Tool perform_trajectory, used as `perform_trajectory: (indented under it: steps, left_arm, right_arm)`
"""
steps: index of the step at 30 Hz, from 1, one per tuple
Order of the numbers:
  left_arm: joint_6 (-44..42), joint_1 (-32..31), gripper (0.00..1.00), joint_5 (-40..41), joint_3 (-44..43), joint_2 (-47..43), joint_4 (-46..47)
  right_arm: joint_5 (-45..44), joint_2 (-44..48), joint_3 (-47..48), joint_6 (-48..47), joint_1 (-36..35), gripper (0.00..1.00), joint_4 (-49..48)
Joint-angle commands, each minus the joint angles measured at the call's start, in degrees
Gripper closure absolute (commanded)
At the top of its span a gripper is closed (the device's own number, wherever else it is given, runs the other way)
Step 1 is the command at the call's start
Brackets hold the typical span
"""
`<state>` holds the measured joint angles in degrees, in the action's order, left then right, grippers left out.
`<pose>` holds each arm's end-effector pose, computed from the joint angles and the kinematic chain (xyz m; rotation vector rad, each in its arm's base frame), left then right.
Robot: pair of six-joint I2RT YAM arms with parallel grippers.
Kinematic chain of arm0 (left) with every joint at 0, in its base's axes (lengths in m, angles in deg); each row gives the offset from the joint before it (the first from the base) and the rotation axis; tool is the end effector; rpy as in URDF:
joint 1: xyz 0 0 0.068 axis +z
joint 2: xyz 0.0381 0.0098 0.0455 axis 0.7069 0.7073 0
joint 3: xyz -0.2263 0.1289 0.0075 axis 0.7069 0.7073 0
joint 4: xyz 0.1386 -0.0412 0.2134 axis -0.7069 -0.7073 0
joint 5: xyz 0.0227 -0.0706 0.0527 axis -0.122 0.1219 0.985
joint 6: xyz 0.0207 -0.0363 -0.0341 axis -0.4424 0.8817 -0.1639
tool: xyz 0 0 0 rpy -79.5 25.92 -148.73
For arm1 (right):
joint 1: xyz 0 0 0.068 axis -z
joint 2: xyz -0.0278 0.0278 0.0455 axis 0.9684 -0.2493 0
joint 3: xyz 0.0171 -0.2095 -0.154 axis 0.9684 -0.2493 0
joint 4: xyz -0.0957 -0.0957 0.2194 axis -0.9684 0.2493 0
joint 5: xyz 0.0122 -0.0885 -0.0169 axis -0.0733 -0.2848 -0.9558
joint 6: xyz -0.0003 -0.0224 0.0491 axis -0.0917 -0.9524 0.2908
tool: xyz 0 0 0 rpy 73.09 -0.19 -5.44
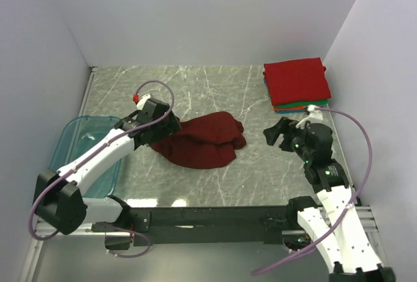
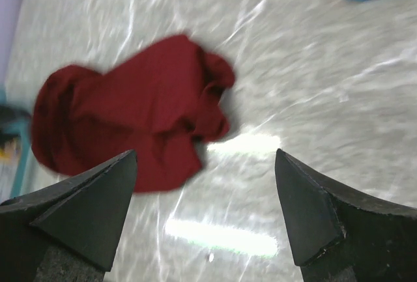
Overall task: Fold and stack the t-shirts
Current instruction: Move the tshirt to the center of the board, then flatten the tshirt out
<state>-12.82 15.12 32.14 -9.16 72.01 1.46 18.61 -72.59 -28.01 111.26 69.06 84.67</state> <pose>0.2342 -0.1245 0.2540 -0.6181 2.3852 -0.3499 0.1499 0.0234 0.2895 0.1878 1.9827 0.5201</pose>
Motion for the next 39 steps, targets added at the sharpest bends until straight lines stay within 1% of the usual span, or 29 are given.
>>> perform_trajectory:
  steps: [1,2,7,11,13,17,19,22,26,29,30,32,33,34,35,38,39]
  left_arm:
    - [-0.6,-0.7,0.01,0.7,-0.2,-4.0,2.8]
    - [-0.2,-0.7,0.01,0.9,0.2,-4.3,2.5]
    - [2.2,-0.7,0.01,-0.3,2.7,-4.9,-0.7]
    - [5.0,-0.7,0.01,-0.2,7.8,-9.2,-2.5]
    - [7.2,-0.7,0.0,0.0,9.9,-11.2,-3.2]
    - [9.5,-0.7,0.01,0.3,15.6,-16.4,-2.3]
    - [9.6,-0.6,0.01,-0.3,17.0,-17.3,-0.7]
    - [9.7,-0.6,0.01,-0.4,17.8,-16.8,2.3]
    - [9.2,-0.4,0.02,1.8,16.5,-13.5,4.7]
    - [9.5,0.7,0.1,4.1,15.1,-10.6,4.8]
    - [9.5,1.4,0.2,4.3,15.1,-10.0,5.1]
    - [8.8,2.0,0.28,3.3,15.2,-8.5,7.3]
    - [8.6,2.5,0.34,3.2,15.2,-8.1,7.8]
    - [8.3,2.7,0.39,2.5,15.3,-7.2,8.8]
    - [8.1,2.8,0.47,2.3,15.3,-6.8,9.1]
    - [7.2,3.2,0.62,1.2,15.8,-5.5,10.6]
    - [6.7,3.4,0.74,0.9,15.9,-5.3,11.1]
  right_arm:
    - [-5.3,-1.7,2.9,-1.7,-6.4,0.07,0.5]
    - [-6.5,-2.2,2.9,-1.5,-9.3,0.07,0.4]
    - [-11.7,-7.9,1.7,1.0,-16.1,0.07,-0.7]
    - [-13.6,-14.6,0.7,4.0,-21.2,0.09,-4.6]
    - [-16.5,-16.8,0.5,6.0,-24.3,0.09,-5.6]
    - [-20.6,-22.0,0.6,8.6,-27.7,0.11,-7.2]
    - [-20.6,-24.8,0.2,9.6,-28.3,0.11,-8.1]
    - [-20.9,-28.3,-0.3,11.3,-29.4,0.12,-10.2]
    - [-17.9,-34.0,0.0,12.1,-30.7,0.14,-14.1]
    - [-17.6,-38.1,1.0,12.4,-31.3,0.16,-15.3]
    - [-17.8,-39.0,1.4,12.7,-31.5,0.16,-15.6]
    - [-18.2,-41.8,2.1,12.9,-31.6,0.18,-16.1]
    - [-18.2,-42.8,2.2,13.4,-31.8,0.18,-16.2]
    - [-18.5,-43.7,2.7,13.5,-32.0,0.21,-16.3]
    - [-18.7,-45.2,2.8,13.6,-32.0,0.22,-16.5]
    - [-18.9,-47.7,3.4,14.1,-32.8,0.25,-17.6]
    - [-19.1,-48.4,3.6,14.2,-33.0,0.26,-18.0]
